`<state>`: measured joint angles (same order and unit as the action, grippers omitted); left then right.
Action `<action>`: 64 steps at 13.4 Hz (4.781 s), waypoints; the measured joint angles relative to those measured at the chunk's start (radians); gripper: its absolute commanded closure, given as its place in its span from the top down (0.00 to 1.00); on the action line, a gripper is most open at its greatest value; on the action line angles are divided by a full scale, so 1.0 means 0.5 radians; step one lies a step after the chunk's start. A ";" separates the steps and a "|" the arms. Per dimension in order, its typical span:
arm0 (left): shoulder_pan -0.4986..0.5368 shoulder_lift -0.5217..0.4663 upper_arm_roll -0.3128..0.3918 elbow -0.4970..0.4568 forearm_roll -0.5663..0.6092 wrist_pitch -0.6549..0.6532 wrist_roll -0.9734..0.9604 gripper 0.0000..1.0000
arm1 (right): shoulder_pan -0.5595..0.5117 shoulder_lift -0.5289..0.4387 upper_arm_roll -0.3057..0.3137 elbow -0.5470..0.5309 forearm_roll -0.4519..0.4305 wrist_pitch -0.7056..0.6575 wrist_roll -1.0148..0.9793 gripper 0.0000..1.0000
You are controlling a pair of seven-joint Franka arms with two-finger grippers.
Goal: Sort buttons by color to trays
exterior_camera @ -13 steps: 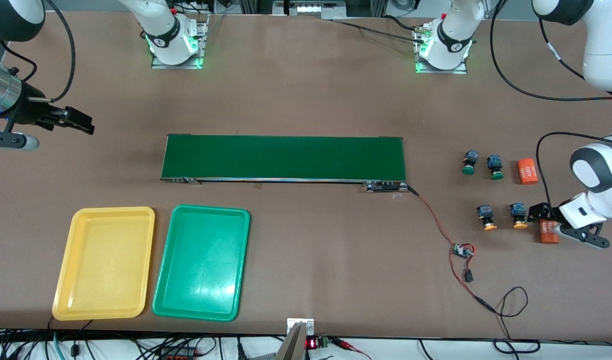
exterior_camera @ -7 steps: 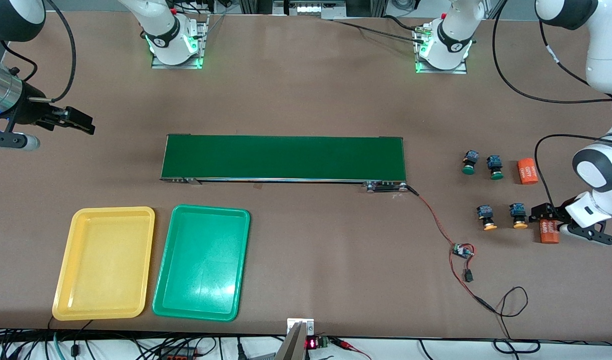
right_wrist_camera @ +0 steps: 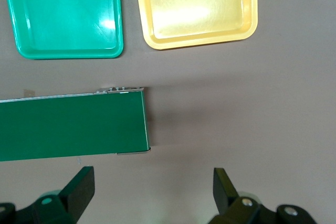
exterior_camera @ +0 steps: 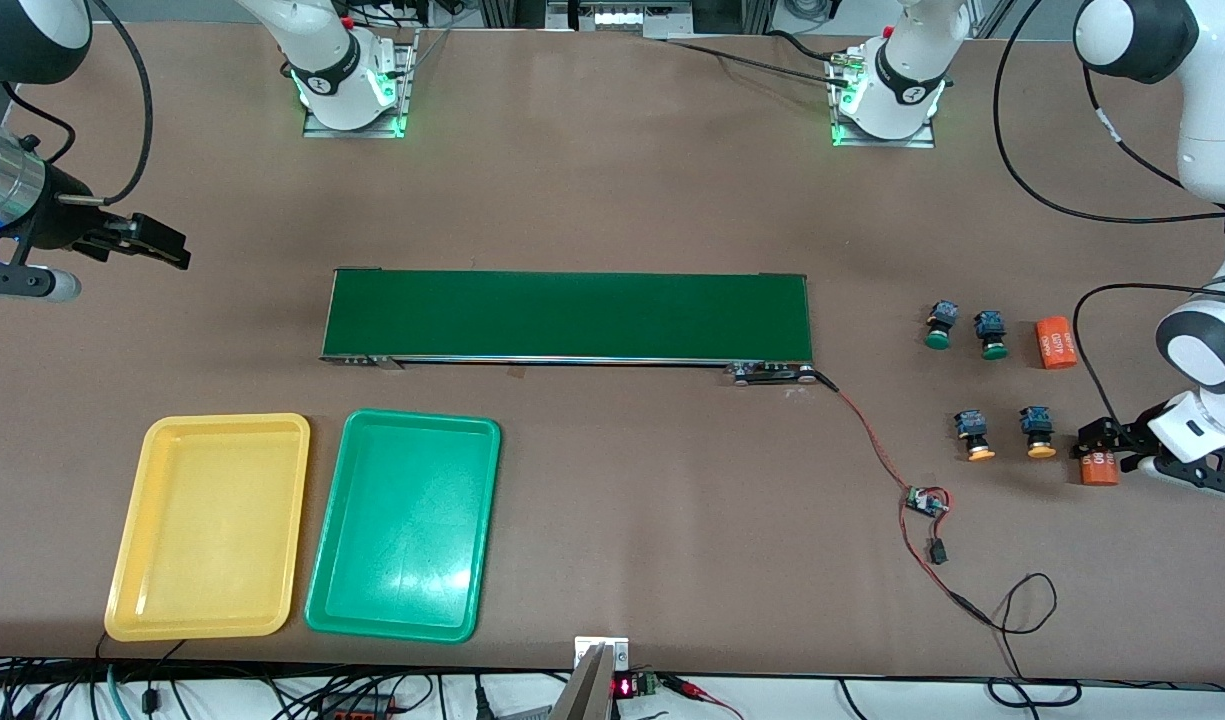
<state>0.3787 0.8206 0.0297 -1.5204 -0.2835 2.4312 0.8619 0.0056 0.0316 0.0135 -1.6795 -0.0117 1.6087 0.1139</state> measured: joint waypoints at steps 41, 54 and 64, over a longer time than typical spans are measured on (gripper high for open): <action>-0.998 -0.661 -0.758 0.065 0.255 -1.591 0.070 1.00 | 0.001 0.003 0.000 -0.010 0.000 0.000 -0.001 1.00; -0.557 -0.621 -0.427 0.375 0.731 -1.637 -1.128 1.00 | 0.001 0.003 0.000 -0.012 0.000 0.000 -0.001 1.00; -0.355 -0.120 -0.374 0.338 0.862 -1.001 -1.689 1.00 | 0.001 0.003 0.000 -0.013 0.000 0.000 -0.001 1.00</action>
<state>0.2012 0.7603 -0.1575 -1.3512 0.1477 1.9309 0.0175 0.0061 0.0331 0.0134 -1.6862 -0.0119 1.6086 0.1132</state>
